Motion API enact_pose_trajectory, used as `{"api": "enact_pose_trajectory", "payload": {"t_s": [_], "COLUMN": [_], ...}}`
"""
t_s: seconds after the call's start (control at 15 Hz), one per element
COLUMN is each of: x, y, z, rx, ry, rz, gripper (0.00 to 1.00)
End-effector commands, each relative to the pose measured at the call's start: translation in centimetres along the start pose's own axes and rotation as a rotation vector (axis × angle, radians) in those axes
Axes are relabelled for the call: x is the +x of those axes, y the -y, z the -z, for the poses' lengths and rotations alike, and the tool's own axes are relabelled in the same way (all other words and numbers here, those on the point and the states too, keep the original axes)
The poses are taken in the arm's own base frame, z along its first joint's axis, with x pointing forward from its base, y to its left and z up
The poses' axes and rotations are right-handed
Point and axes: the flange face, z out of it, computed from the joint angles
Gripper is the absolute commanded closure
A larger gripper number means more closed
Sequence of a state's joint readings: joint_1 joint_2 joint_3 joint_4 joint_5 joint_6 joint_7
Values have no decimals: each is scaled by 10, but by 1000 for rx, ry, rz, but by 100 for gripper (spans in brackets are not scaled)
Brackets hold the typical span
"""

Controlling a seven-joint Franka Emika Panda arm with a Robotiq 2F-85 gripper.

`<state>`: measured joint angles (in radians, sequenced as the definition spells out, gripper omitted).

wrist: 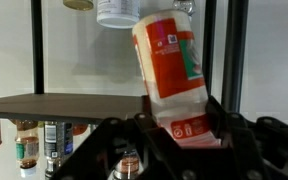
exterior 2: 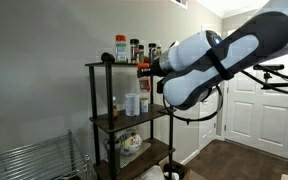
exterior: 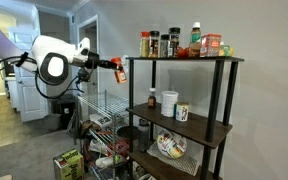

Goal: Pick up the jar on the right side of the second shelf and put it on the left side of the topmost shelf.

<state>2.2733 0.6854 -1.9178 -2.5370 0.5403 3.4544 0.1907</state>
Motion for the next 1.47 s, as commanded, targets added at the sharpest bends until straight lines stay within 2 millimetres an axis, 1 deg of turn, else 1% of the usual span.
{"api": "enact_pose_trajectory", "payload": {"t_s": [0.0, 0.27, 0.4, 0.53, 0.6, 0.67, 0.8, 1.4], "x": [5, 18, 23, 25, 26, 24, 24, 25], "y": [5, 11, 11, 9, 8, 16, 14, 12], "z": [17, 55, 68, 75, 76, 68, 71, 71], "rx": [1, 24, 43, 53, 60, 64, 66, 63], "ry": [-40, -108, -121, -125, -122, -112, -113, -113], "rz": [14, 30, 32, 29, 30, 21, 15, 14], "gripper": [70, 70, 70, 70, 70, 45, 45, 45]}}
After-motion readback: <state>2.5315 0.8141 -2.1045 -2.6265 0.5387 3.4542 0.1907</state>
